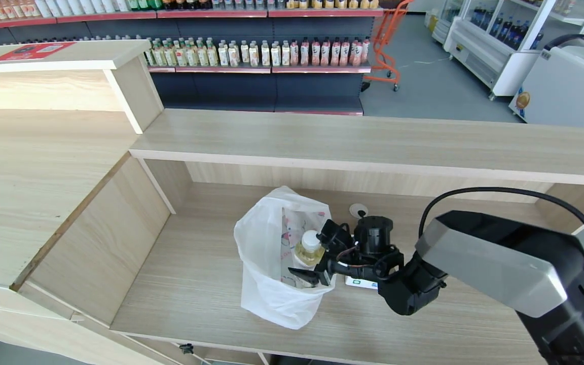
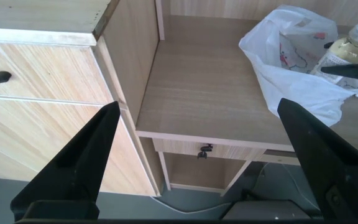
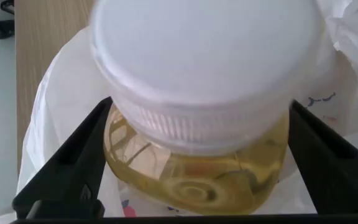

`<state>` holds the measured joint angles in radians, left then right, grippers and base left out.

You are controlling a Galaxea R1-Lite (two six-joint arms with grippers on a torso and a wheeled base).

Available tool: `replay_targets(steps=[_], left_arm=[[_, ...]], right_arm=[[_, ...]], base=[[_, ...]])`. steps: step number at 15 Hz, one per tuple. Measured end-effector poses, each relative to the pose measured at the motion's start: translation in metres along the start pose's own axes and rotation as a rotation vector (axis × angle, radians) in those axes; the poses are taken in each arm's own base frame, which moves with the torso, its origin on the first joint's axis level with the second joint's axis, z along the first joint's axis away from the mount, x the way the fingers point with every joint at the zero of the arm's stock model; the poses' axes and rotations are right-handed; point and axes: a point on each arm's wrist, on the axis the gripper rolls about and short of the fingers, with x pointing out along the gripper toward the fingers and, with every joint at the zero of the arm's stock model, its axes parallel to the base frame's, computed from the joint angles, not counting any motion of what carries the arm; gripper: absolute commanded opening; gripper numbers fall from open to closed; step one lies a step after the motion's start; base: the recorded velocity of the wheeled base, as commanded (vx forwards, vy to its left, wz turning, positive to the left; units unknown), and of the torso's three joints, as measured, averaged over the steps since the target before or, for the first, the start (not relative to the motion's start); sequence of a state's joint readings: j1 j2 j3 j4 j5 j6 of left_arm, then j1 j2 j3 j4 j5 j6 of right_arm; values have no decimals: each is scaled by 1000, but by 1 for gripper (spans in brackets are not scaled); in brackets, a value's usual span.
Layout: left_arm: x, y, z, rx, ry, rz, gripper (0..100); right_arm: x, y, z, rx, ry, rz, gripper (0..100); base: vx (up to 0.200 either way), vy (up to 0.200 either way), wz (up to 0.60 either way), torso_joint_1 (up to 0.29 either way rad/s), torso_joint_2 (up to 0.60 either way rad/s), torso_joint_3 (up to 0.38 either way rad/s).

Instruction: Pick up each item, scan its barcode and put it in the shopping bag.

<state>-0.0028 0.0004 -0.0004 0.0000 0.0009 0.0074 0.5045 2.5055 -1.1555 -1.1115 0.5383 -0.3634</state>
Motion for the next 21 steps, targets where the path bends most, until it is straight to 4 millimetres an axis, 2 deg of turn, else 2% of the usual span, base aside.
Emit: replay_targets(steps=[2, 4, 7, 11, 15, 16, 18, 21], left_arm=[[0, 0, 0, 0, 0, 0, 100], [0, 0, 0, 0, 0, 0, 100], [0, 0, 0, 0, 0, 0, 100], [0, 0, 0, 0, 0, -1, 100], [0, 0, 0, 0, 0, 0, 100], [0, 0, 0, 0, 0, -1, 100], [0, 0, 0, -1, 0, 0, 100], [0, 0, 0, -7, 0, 0, 100]], right_arm=[[-7, 1, 7, 150, -4, -4, 100], [-21, 2, 28, 360, -21, -7, 100], [-57, 1, 61, 562, -19, -28, 100], [-143, 2, 89, 697, 67, -119, 100], [-229, 5, 128, 705, 10, -264, 100], [-248, 6, 132, 713, 19, -312, 100], [-280, 5, 137, 698, 18, -410, 100], [-304, 3, 143, 672, -16, -498, 100]], base=[[0, 0, 0, 0, 0, 0], [0, 0, 0, 0, 0, 0], [0, 0, 0, 0, 0, 0], [0, 0, 0, 0, 0, 0], [0, 0, 0, 0, 0, 0], [0, 0, 0, 0, 0, 0], [0, 0, 0, 0, 0, 0], [0, -67, 0, 1, 1, 2]])
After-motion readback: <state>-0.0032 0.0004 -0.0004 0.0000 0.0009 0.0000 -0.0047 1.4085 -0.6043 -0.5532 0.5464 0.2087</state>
